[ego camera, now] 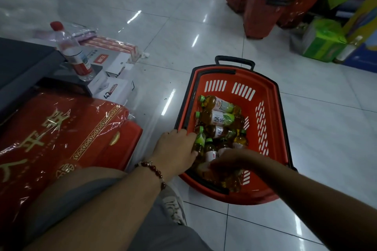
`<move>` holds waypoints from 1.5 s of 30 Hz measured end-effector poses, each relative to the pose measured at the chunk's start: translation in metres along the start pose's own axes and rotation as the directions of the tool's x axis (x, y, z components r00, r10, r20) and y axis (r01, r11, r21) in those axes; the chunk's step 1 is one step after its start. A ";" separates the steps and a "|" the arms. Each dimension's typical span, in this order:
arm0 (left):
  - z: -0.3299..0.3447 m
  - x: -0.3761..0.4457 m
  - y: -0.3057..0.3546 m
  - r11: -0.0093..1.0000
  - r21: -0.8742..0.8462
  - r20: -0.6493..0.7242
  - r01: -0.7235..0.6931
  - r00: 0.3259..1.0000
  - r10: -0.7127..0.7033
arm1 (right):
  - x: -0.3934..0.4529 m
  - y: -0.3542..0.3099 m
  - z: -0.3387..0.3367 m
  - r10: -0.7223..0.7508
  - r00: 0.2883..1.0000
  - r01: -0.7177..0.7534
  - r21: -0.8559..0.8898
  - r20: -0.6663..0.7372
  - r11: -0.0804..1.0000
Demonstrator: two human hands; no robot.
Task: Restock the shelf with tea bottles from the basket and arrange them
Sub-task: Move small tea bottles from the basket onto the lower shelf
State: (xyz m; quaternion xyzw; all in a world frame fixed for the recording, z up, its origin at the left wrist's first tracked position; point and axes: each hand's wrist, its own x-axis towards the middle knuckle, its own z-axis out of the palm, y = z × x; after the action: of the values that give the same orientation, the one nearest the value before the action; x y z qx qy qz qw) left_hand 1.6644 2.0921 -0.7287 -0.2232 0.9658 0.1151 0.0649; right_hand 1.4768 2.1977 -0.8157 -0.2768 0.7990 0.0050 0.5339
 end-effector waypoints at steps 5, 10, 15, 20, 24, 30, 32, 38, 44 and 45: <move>-0.002 -0.001 0.005 0.991 -0.111 0.014 -0.072 0.997 0.074 | -0.064 -0.023 -0.050 -0.090 0.993 0.086 0.065 0.070 0.994; -0.013 -0.007 0.016 0.922 -0.376 -0.035 -0.095 0.995 0.088 | -0.138 -0.060 -0.089 -0.227 0.966 0.214 0.112 0.126 0.970; -0.028 -0.014 0.020 0.875 -0.478 -0.139 -0.076 0.990 0.010 | -0.178 -0.084 -0.103 -0.270 0.955 0.269 0.031 0.119 0.963; -0.036 -0.019 0.005 0.699 -0.715 -0.193 -0.033 0.969 -0.151 | -0.191 -0.083 -0.104 -0.489 0.872 0.481 0.153 0.011 0.863; -0.042 -0.020 -0.008 0.431 -0.900 -0.210 -0.066 0.932 -0.297 | -0.182 -0.087 -0.092 -0.623 0.777 0.625 0.236 -0.092 0.744; -0.056 -0.033 -0.019 0.153 -0.986 -0.113 -0.062 0.929 -0.353 | -0.160 -0.103 -0.048 -0.665 0.740 0.667 0.238 -0.102 0.706; -0.060 -0.039 -0.025 0.067 -0.996 -0.086 -0.065 0.918 -0.386 | -0.160 -0.112 -0.035 -0.689 0.710 0.703 0.208 -0.149 0.680; -0.080 -0.067 -0.049 0.063 -0.996 -0.088 -0.065 0.874 -0.478 | -0.151 -0.151 -0.003 -0.749 0.580 0.814 0.205 -0.321 0.543; -0.100 -0.123 -0.085 0.101 -0.992 -0.118 -0.070 0.776 -0.620 | -0.152 -0.211 0.038 -0.852 0.441 0.887 0.280 -0.282 0.366; -0.103 -0.134 -0.094 0.096 -0.993 -0.118 -0.073 0.755 -0.645 | -0.153 -0.224 0.047 -0.867 0.415 0.898 0.276 -0.275 0.343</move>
State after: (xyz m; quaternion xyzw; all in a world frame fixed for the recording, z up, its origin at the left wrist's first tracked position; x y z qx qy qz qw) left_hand 1.8186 2.0401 -0.6236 -0.4282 0.5597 0.6198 -0.3453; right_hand 1.6594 2.0893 -0.6408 -0.5536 0.5268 -0.4503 0.4618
